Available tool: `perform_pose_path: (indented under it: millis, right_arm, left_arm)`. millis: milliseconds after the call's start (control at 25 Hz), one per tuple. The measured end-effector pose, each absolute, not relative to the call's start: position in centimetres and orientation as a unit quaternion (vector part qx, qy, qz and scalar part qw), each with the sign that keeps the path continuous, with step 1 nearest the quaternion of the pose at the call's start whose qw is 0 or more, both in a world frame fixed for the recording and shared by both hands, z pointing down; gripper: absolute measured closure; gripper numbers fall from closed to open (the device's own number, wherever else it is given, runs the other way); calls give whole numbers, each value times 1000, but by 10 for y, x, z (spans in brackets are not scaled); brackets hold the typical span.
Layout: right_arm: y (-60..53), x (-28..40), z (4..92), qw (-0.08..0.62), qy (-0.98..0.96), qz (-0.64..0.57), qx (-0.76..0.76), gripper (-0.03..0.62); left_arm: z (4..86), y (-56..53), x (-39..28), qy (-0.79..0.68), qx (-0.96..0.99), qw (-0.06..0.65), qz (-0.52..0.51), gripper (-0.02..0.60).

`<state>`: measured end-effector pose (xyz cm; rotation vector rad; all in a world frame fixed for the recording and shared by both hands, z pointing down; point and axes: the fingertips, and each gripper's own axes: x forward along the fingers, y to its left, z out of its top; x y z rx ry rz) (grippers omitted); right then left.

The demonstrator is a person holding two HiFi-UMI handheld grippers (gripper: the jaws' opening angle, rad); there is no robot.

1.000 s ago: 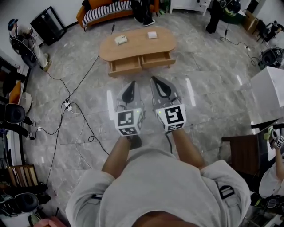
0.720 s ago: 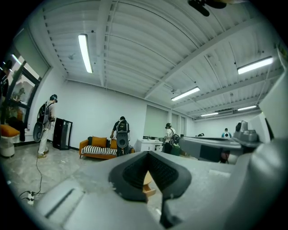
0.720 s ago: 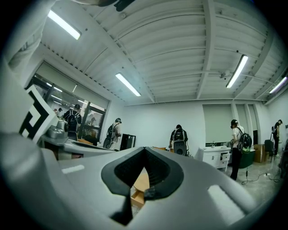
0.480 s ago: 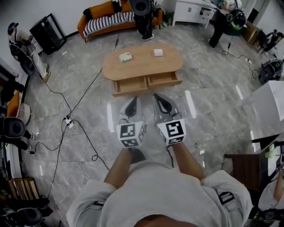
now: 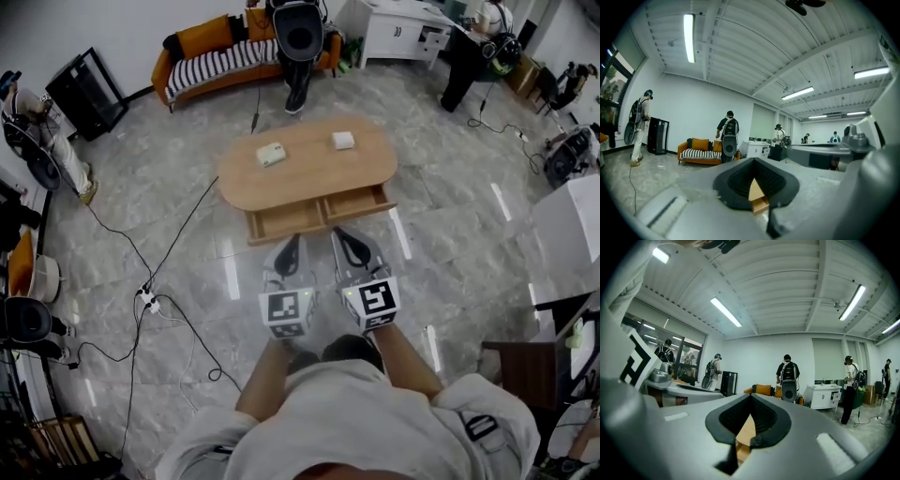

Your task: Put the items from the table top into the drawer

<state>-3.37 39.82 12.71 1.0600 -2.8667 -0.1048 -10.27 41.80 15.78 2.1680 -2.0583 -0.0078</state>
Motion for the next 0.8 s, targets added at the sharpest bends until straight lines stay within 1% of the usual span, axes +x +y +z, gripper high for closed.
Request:
perform_pose_path:
  millis: [200, 320, 480, 560, 680, 800]
  right_arm:
    - [345, -56, 122, 60, -936, -46, 343, 587]
    - [306, -80, 130, 58, -945, -48, 318, 586]
    - [225, -121, 157, 87, -951, -44, 294, 586]
    - [183, -139, 162, 86, -955, -41, 280, 586]
    - [132, -146, 159, 79, -959, -40, 269, 587]
    - [88, -146, 177, 88, -958, -28, 270, 586]
  left_arm:
    - [158, 366, -110, -676, 735, 50, 16, 561]
    - [173, 325, -126, -686, 724, 73, 5, 561]
    - [195, 250, -167, -710, 699, 81, 18, 561]
    - [202, 212, -185, -720, 687, 97, 20, 561]
    - [202, 167, -195, -724, 678, 125, 9, 561]
    - [221, 124, -196, -726, 672, 143, 20, 561]
